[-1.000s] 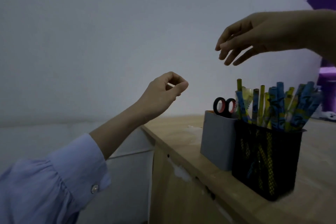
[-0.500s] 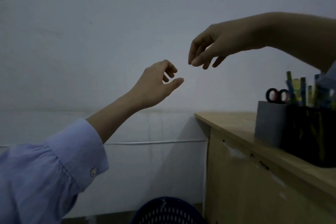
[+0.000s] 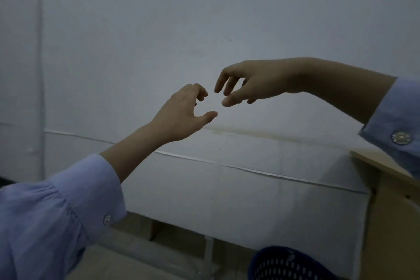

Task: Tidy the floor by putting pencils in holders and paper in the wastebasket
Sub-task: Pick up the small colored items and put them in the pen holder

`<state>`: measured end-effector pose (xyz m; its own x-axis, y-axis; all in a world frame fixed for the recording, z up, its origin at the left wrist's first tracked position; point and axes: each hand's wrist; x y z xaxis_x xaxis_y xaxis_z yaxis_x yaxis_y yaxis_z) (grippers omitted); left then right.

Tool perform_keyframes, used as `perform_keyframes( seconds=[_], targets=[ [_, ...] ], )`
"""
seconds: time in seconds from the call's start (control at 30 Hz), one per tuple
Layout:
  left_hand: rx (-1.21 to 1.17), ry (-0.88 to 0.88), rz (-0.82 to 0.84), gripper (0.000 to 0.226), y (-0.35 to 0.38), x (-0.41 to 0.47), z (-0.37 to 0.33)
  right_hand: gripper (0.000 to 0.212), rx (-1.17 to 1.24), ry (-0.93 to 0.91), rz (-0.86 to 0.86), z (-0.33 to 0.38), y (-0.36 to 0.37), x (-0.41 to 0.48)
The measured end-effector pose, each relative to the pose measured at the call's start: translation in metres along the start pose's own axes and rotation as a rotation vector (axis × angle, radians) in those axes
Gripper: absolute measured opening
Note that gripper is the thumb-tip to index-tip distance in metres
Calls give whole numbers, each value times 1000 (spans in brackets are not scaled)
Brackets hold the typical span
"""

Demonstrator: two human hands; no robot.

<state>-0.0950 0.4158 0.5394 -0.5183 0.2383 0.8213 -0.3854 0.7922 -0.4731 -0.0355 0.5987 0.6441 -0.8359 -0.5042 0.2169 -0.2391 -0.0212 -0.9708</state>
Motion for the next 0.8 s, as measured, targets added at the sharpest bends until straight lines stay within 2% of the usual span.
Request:
perform_keyframes(
  seconds=[0.47, 0.8],
  targets=[
    [308, -434, -62, 53, -106, -149, 96, 31, 216, -362, 118, 117, 121, 106],
    [350, -874, -85, 49, -105, -313, 144, 33, 425, -469, 271, 184, 298, 131]
  ],
)
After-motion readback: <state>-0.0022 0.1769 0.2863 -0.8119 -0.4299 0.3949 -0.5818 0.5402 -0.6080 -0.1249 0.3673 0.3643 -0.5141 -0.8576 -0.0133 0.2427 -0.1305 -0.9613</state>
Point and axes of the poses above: each hand's wrist, its own x-axis towards the middle knuckle, its own y-axis out of the palm, z = x × y, and after that the axes turned 14 degrees about -x, right-handed
